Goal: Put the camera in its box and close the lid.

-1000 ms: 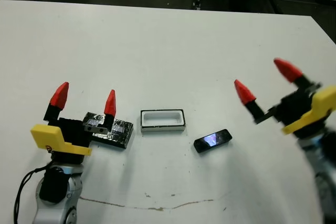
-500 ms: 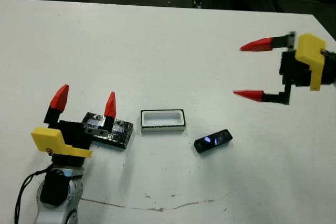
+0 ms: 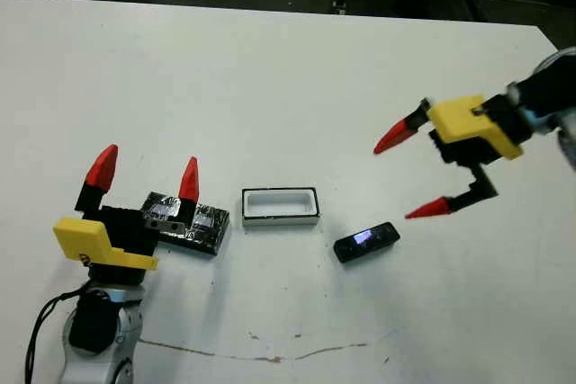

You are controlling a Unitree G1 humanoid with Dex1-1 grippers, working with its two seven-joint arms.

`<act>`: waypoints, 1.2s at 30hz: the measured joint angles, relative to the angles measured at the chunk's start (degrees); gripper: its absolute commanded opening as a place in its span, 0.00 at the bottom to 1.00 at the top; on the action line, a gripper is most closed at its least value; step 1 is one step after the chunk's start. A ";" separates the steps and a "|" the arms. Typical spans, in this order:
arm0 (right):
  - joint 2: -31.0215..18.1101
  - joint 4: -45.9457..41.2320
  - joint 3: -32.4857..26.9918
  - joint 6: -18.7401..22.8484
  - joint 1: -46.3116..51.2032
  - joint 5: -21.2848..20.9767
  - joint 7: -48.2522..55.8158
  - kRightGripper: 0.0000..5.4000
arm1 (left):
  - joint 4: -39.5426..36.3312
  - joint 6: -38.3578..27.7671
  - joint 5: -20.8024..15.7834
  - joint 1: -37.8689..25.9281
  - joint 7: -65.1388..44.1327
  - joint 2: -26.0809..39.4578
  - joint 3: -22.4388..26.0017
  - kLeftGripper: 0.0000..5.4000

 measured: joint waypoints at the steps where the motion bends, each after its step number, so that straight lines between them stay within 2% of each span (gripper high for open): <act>1: 0.10 0.10 0.53 -0.23 0.00 0.05 0.00 1.00 | -0.02 0.04 -0.02 0.02 -0.01 0.00 -0.02 1.00; 11: 4.72 2.04 0.14 -0.78 1.37 0.48 0.01 1.00 | -0.29 0.25 -0.48 0.43 -0.01 0.00 -0.11 1.00; 20: 6.82 2.49 -1.23 -0.71 4.69 -1.89 -0.01 1.00 | -0.66 0.72 -0.54 0.56 -0.02 0.01 -0.36 1.00; 36: 10.59 5.52 -5.55 -2.96 9.27 -1.82 -0.19 1.00 | -1.23 1.19 -0.24 0.87 -0.01 0.02 -0.51 1.00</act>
